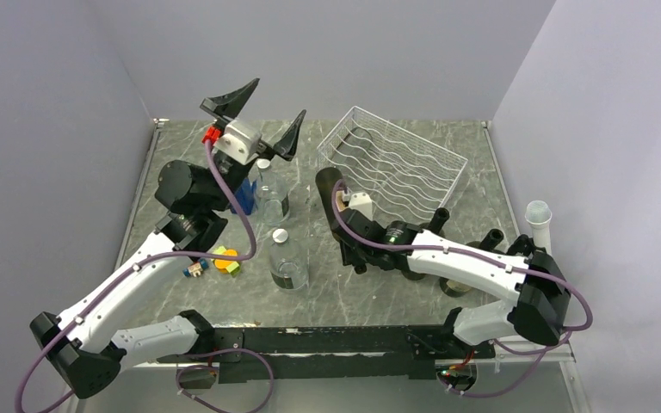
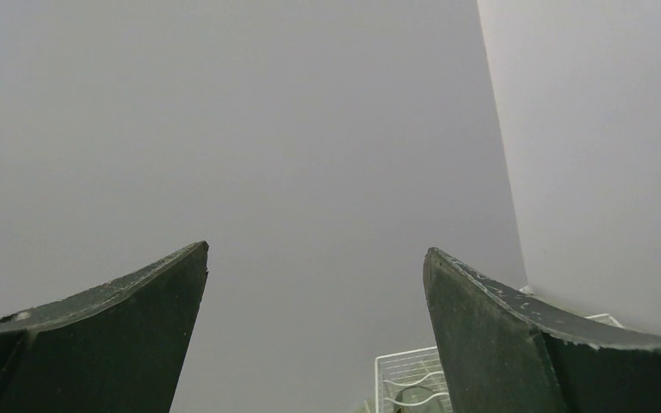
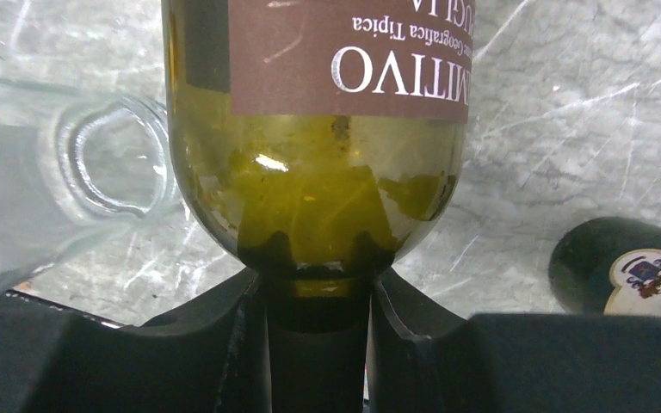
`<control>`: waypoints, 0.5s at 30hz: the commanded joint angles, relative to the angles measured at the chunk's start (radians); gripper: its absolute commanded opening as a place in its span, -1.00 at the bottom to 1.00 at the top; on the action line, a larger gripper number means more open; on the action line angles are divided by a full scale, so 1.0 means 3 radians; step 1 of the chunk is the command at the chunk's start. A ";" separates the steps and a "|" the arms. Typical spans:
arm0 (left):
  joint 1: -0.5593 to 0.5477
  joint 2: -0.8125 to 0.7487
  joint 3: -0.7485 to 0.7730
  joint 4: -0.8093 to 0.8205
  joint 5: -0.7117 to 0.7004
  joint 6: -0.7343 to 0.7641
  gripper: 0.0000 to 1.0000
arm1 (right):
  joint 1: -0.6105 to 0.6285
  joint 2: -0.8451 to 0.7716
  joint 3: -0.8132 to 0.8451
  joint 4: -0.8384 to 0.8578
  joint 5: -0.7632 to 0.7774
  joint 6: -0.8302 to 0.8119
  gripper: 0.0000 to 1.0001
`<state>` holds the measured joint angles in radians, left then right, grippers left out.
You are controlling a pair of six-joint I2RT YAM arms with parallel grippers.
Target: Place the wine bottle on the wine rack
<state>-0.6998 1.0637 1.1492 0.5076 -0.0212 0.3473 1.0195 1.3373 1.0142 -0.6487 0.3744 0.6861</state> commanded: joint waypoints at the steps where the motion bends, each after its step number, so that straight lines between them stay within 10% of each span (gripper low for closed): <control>1: -0.0005 -0.0189 -0.0067 0.0225 0.0287 -0.0302 0.99 | 0.0020 -0.0025 -0.0065 0.0530 0.0179 0.0214 -1.00; 15: -0.0007 -0.0297 0.0063 0.0243 0.0602 -0.0621 0.99 | 0.0016 0.0394 -0.0031 0.0398 0.0384 0.0582 -1.00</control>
<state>-0.6998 1.0042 1.1332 0.5343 0.1169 0.1982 1.0237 1.4498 0.9691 -0.6033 0.3847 0.7898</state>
